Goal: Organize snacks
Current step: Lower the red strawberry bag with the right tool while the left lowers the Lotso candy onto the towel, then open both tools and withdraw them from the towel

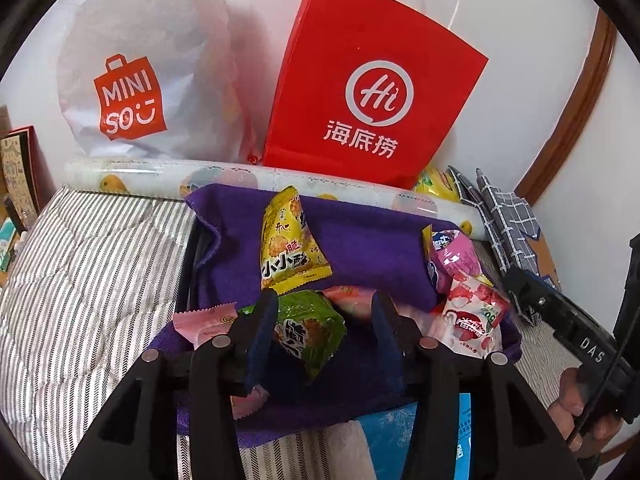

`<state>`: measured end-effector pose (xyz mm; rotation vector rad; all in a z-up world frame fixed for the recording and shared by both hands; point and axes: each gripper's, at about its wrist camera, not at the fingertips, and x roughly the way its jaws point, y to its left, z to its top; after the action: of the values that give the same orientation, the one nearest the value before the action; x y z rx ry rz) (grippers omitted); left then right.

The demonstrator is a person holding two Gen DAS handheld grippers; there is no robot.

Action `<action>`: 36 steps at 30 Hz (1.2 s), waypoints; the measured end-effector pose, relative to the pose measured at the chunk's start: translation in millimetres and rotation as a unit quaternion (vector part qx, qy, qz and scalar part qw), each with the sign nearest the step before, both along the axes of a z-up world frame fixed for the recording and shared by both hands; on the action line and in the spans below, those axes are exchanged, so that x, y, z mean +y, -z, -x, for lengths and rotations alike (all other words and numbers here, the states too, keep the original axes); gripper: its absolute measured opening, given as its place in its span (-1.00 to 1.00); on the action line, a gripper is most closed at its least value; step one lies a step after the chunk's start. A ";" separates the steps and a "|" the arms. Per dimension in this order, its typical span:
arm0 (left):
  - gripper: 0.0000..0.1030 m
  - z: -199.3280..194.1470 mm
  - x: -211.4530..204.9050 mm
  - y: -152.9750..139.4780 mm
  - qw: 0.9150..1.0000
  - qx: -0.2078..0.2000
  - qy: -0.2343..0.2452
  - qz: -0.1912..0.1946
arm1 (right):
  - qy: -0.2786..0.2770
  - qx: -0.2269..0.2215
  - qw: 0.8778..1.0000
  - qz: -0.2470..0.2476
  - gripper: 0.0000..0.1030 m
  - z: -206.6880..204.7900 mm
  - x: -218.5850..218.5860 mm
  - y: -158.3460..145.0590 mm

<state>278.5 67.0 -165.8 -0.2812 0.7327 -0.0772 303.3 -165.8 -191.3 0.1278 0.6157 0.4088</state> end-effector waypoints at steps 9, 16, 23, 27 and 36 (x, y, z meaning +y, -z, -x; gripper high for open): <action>0.03 1.4 1.0 -2.3 1.000 -0.005 -0.002 0.006 | 0.006 -0.022 1.000 0.001 0.19 3.9 -4.7 -7.5; 0.04 4.4 2.3 -6.5 1.000 -0.014 -0.006 0.006 | 0.012 -0.047 0.998 0.028 0.19 9.8 -1.6 -12.0; 0.05 8.6 -0.6 -12.6 0.999 -0.030 -0.015 -0.020 | 0.030 -0.038 0.998 0.041 0.19 15.4 -7.8 -17.8; 0.05 12.4 -1.3 -18.2 0.999 -0.035 -0.012 -0.023 | 0.042 -0.025 0.998 0.033 0.19 29.5 -22.8 -19.8; 0.06 25.4 -11.0 -34.8 0.998 -0.051 0.007 -0.027 | 0.048 0.034 0.996 0.063 0.18 79.8 -52.2 3.9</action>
<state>253.1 56.0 -131.0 -0.2191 0.6350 -0.0842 223.5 -217.9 -195.2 0.0512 0.6987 0.2722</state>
